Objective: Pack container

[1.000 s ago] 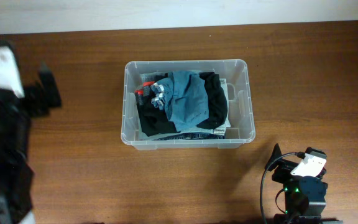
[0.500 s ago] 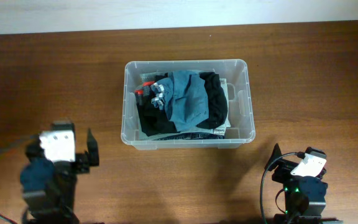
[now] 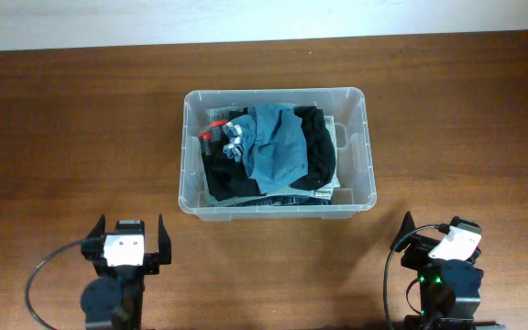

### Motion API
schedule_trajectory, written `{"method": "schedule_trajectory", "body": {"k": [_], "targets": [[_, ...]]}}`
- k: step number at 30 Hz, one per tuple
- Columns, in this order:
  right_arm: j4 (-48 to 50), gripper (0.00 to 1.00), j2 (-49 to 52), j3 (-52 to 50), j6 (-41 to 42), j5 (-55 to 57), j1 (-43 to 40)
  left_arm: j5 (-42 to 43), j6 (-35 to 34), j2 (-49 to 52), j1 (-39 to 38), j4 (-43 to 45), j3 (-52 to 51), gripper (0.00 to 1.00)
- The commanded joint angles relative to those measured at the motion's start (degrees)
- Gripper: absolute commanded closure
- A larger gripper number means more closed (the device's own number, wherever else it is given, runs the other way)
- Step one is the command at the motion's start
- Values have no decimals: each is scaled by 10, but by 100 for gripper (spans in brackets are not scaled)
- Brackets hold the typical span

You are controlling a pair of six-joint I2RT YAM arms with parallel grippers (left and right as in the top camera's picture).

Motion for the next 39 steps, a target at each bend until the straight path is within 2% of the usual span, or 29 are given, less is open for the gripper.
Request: {"method": "schedule_trajectory", "body": {"k": [1,39], "targets": [[0,2,-2,-4,6,-1,-4,6,9,-40,-4,9,-32,1],[0,2,-2,-4,6,-1,-4,6,9,-36,-4,13,-42,0]]}}
